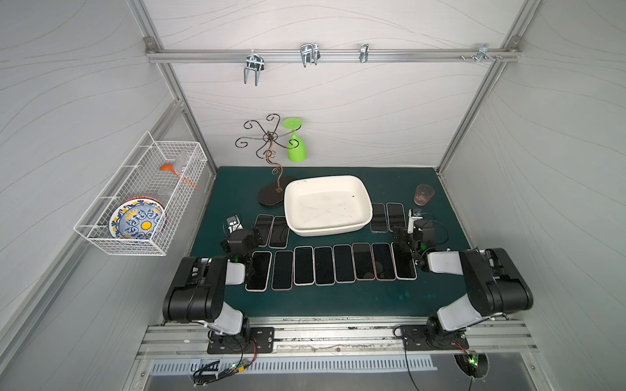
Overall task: Take the phone out of the storage box
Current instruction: Reset both arms
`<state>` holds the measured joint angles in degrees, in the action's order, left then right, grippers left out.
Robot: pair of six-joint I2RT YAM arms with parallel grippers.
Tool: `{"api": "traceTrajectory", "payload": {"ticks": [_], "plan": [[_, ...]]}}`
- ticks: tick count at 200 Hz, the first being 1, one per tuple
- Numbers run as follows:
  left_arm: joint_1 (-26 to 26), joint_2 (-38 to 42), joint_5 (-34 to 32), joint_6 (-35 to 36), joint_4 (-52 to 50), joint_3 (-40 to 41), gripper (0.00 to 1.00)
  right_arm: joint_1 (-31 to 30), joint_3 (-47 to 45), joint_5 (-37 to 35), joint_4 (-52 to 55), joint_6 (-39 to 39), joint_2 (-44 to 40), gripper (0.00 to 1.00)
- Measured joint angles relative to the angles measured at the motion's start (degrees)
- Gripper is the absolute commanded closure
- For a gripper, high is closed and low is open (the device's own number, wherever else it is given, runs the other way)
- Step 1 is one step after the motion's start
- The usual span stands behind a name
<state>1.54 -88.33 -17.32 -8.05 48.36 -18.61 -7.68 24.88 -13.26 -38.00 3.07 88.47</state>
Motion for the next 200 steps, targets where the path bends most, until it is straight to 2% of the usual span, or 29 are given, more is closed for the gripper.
{"api": "traceTrajectory", "payload": {"ticks": [47,200], "plan": [[-0.63,-0.22,0.07,1.27,1.4,-1.16,0.0,0.42,-0.09,-0.24,-5.99,-0.57,0.63,0.01],[-1.33,-0.22,-0.09,2.08,1.07,-2.16,0.0,0.42,-0.15,-0.2,-7.06,-1.01,0.66,0.01]]}}
